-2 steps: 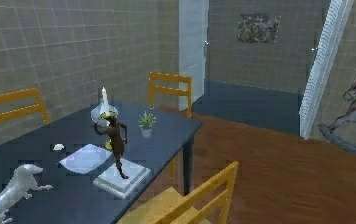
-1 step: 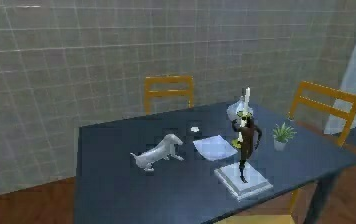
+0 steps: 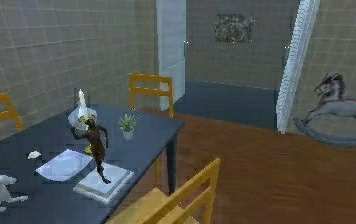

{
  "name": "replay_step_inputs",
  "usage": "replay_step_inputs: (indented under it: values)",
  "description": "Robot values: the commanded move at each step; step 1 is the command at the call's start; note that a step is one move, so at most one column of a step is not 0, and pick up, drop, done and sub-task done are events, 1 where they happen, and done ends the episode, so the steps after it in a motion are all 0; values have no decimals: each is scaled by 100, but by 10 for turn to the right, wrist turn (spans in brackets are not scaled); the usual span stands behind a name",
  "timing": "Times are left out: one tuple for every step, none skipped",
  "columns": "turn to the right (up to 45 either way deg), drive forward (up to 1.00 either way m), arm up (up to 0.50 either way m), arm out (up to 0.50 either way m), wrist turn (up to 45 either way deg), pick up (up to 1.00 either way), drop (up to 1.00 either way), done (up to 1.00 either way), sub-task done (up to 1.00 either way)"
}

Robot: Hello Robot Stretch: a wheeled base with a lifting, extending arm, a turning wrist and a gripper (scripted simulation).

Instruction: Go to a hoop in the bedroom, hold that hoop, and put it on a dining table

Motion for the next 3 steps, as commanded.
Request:
replay_step_inputs:
  values:
    - [390, 0, 0, 0, 0, 0, 0, 0, 0]
    - [-450, 0, 0, 0, 0, 0, 0, 0, 0]
    - [-450, 0, 0, 0, 0, 0, 0, 0, 0]
